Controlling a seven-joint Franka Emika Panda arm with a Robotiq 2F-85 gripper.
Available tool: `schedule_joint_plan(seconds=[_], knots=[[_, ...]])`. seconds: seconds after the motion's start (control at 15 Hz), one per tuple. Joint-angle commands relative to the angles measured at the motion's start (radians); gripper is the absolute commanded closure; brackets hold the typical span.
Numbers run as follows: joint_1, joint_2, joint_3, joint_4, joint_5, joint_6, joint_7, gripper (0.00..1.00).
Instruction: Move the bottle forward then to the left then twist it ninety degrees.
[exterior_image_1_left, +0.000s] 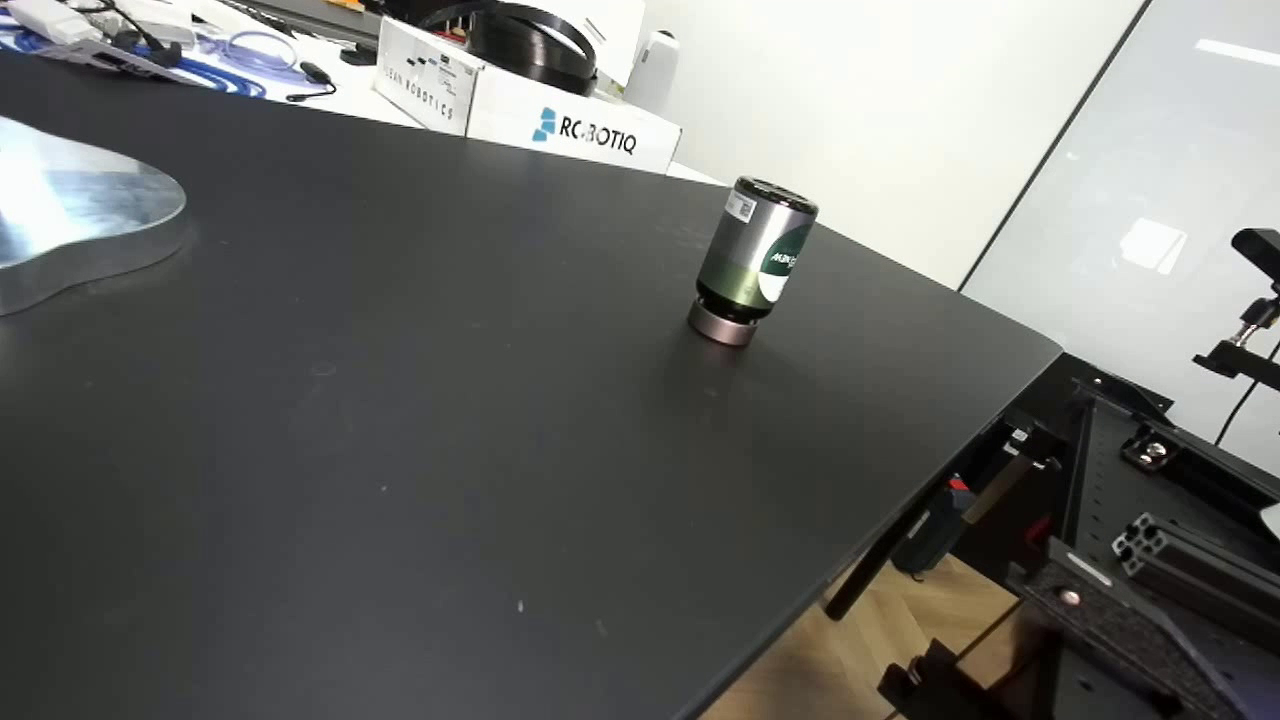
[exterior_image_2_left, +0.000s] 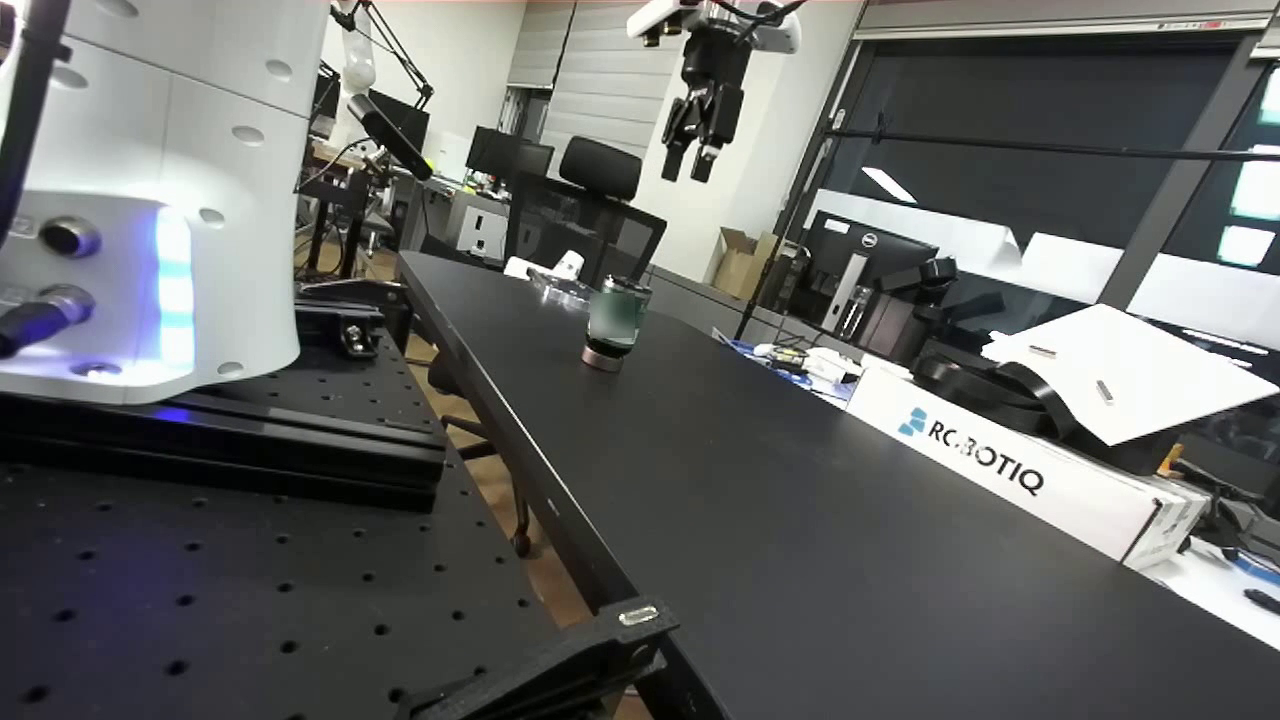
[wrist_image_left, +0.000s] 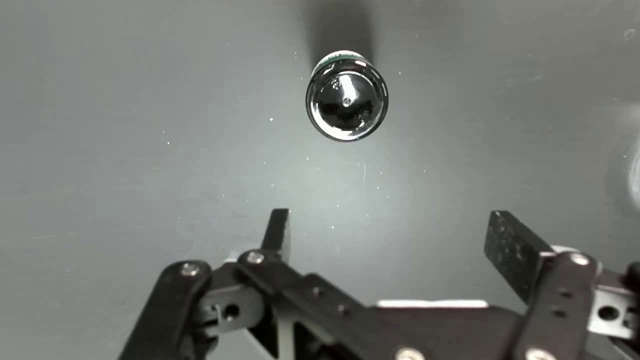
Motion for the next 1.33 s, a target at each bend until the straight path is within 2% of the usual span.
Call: schedule_joint_plan(seconds=[0.0,0.47,0.87,1.27], knots=[[-0.025,-0.005,0.01,0.001,0.02,0.0,-0.015,0.0],[-0.034,0.088,0.011,-0.05,0.01,0.092,0.034,0.0],[-0.028,0.142,0.003,-0.136,-0.033,0.283,0.271,0.0],[-0.016,0.195,-0.013,-0.183,-0.104,0.355,0.491,0.0]])
